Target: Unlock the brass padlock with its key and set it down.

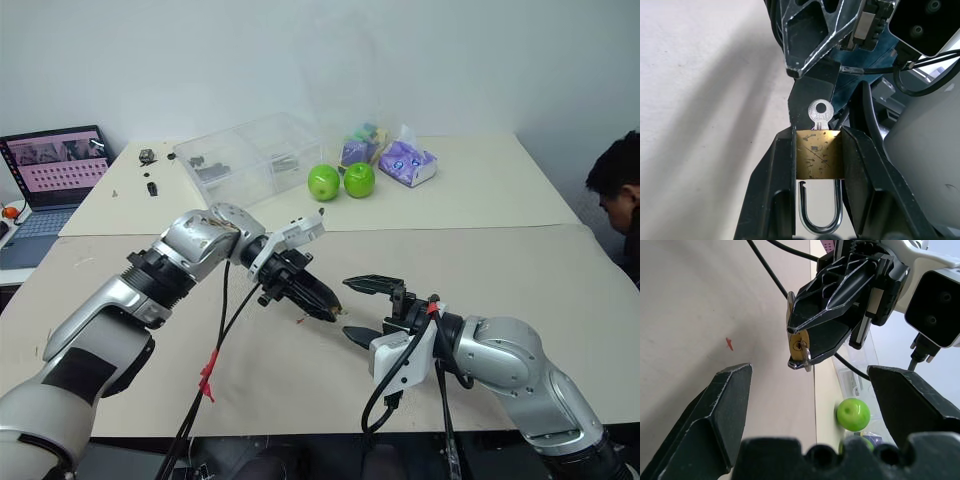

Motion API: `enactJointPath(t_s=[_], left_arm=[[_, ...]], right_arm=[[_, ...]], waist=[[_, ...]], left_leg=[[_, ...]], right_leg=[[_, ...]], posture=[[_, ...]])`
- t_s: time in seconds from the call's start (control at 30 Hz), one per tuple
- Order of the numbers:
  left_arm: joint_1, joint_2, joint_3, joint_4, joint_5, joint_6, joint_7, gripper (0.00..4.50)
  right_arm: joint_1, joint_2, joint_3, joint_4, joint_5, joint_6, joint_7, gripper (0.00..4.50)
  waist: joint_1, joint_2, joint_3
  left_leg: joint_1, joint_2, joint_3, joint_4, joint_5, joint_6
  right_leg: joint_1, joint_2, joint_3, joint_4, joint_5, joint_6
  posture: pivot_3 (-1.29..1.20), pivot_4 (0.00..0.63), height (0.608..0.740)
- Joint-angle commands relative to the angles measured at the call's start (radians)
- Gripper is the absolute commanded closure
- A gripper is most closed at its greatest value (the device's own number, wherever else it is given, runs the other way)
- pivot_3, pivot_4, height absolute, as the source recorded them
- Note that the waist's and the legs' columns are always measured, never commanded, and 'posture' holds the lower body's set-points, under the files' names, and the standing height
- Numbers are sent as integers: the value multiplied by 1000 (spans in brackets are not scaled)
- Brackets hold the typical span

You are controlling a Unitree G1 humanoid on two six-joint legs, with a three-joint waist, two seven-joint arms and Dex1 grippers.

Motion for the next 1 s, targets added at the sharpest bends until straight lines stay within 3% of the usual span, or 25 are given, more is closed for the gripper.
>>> enactJointPath(t_s=[0.03, 0.4, 0.5, 0.8, 1.0], left_arm=[[-16, -5, 5, -40, -10, 13, -9, 3688], [-17, -3, -12, -38, -15, -1, -9, 3688], [-20, -4, -17, -32, -16, -8, -9, 3688], [-34, -16, -26, 5, -8, -40, -9, 3688], [-32, -14, -28, 2, -11, -43, -9, 3688]], right_arm=[[-26, 13, -16, -24, 9, -9, -15, 172], [-22, 26, -12, -60, 18, 12, -4, 172], [-13, 28, -13, -67, 20, 15, -4, 862], [2, 38, -12, -83, 22, 31, 1, 3977], [5, 43, -10, -90, 21, 38, 4, 3977]], waist=[[0, 0, 0], [0, 0, 0], [0, 0, 0], [0, 0, 0], [1, 0, 0]], left_leg=[[0, 0, 0, 0, 0, 0], [0, 0, 0, 0, 0, 0], [0, 0, 0, 0, 0, 0], [0, 0, 0, 0, 0, 0], [0, 0, 0, 0, 0, 0]], right_leg=[[0, 0, 0, 0, 0, 0], [0, 0, 0, 0, 0, 0], [0, 0, 0, 0, 0, 0], [0, 0, 0, 0, 0, 0], [0, 0, 0, 0, 0, 0]], posture=[[0, 150, 740], [0, 150, 740], [0, 150, 740], [0, 150, 740], [0, 150, 740]])
